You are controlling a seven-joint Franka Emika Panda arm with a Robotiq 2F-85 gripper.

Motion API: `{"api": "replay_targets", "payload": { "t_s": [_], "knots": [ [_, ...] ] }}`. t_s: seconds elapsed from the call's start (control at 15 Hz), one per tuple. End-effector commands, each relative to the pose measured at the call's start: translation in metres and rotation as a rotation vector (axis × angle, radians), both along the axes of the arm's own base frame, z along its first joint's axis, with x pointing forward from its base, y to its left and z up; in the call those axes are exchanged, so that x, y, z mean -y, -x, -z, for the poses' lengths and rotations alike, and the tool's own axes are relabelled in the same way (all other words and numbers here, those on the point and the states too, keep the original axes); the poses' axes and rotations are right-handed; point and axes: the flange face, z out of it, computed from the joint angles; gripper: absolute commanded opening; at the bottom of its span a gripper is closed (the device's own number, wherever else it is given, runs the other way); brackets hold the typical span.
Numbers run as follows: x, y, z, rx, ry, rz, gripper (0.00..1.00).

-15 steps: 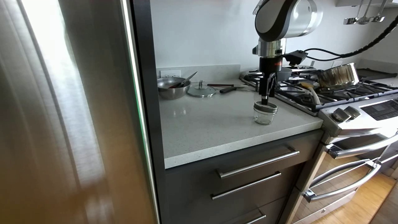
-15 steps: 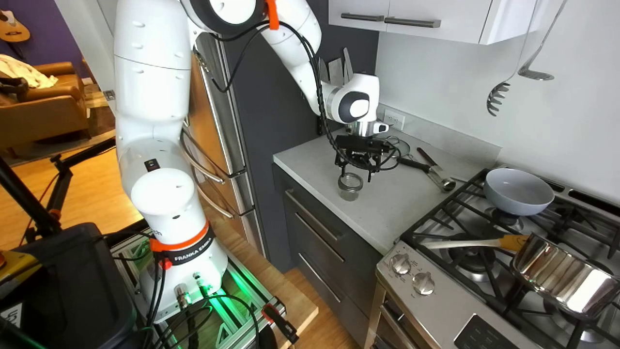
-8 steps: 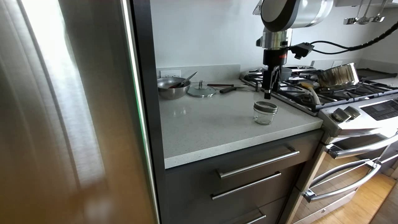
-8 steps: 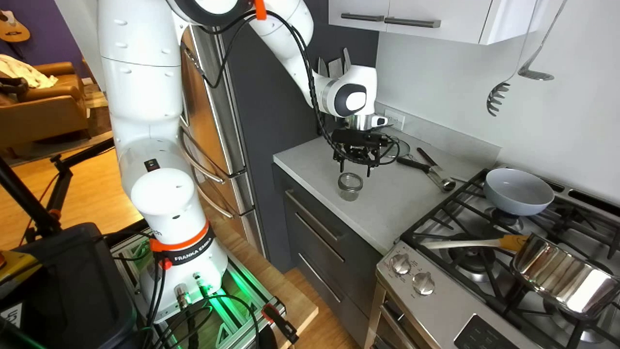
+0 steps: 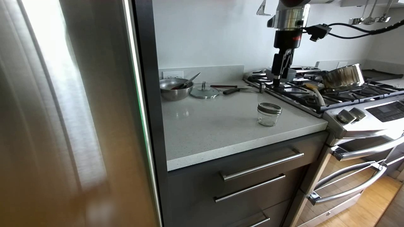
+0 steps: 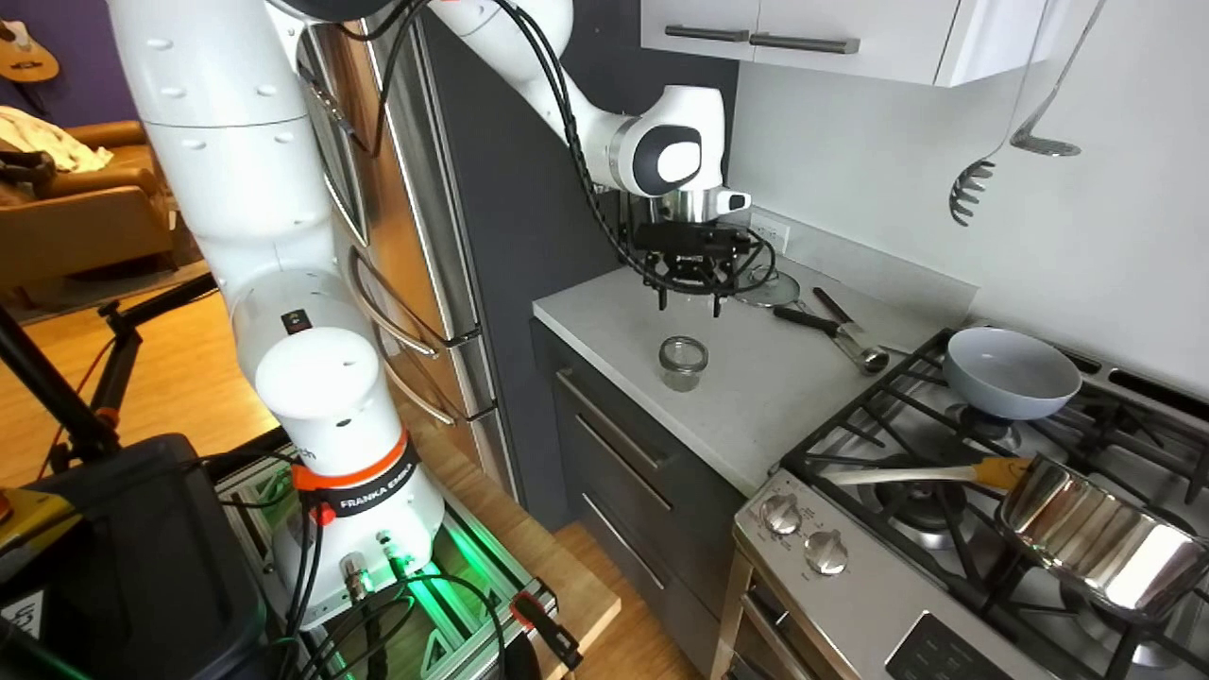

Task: Put the silver ring on the clear bowl

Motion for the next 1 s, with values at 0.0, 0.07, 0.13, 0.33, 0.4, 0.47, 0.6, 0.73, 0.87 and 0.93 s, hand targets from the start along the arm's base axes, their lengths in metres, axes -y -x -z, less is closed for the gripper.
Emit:
{"api": "replay_targets", "payload": {
  "t_s": [0.0,0.07,0.13,0.33,0.4,0.47,0.6,0.73,0.87,0.93],
  "knots": [
    [-0.003,0.024,-0.029,0.016,-0.033,0.04,1.0],
    [-0.003,0.026,-0.035,0.019,-0.043,0.052,1.0],
    [-0.004,0.029,-0.041,0.011,-0.064,0.078,1.0],
    [-0.006,0.037,-0.057,-0.001,-0.097,0.107,1.0],
    [-0.007,0.039,-0.061,-0.002,-0.104,0.111,1.0],
    [-0.008,0.042,-0.066,-0.011,-0.117,0.12,1.0],
    [-0.005,0.03,-0.065,-0.005,-0.093,0.1,1.0],
    [-0.005,0.03,-0.069,0.001,-0.093,0.099,1.0],
    [-0.006,0.029,-0.068,-0.001,-0.093,0.098,1.0],
    [-0.006,0.029,-0.067,-0.003,-0.093,0.098,1.0]
  ]
}}
